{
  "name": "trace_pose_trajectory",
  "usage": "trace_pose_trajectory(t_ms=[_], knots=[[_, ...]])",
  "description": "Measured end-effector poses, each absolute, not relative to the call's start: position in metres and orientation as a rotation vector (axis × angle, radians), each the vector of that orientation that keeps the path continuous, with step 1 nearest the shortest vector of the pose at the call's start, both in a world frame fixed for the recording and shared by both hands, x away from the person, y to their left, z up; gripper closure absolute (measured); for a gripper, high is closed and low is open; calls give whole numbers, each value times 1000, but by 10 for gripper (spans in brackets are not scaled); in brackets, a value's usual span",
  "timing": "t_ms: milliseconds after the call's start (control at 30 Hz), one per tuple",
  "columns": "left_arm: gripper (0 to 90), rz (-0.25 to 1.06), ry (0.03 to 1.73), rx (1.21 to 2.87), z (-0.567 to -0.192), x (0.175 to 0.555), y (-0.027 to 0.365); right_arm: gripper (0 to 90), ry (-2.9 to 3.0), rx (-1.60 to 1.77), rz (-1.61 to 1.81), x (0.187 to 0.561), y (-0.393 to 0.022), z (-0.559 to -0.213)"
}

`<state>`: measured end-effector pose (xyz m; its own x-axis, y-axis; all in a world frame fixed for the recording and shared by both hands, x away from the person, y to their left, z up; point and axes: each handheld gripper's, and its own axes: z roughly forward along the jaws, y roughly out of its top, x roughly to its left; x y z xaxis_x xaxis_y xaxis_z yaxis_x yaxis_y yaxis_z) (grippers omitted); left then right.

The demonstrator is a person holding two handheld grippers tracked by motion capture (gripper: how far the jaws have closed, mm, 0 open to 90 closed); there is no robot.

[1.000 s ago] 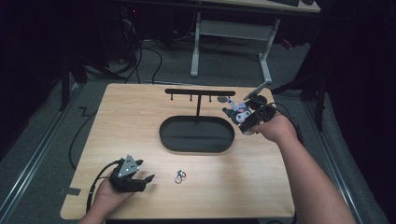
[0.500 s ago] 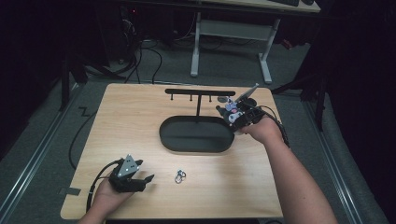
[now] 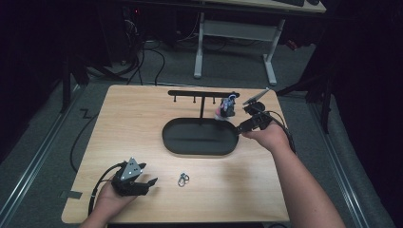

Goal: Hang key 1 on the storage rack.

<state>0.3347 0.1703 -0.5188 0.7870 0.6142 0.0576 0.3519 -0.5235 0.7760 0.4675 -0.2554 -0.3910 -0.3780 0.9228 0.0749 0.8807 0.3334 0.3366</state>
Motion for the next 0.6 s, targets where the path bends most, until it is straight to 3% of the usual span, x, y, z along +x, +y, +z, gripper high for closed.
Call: trace_pose_trajectory(t_ms=[500,533,600], knots=[[401,337,694,2177,-519,331,161,446,2411,1474,687,365,-251,-445],[421,332,691,2176,-519,330,159,510,2397,1471,712,356,-252,-451],[447,323,679,2186,-520,327,153,543,2380,1458,767,345,-254,-459]])
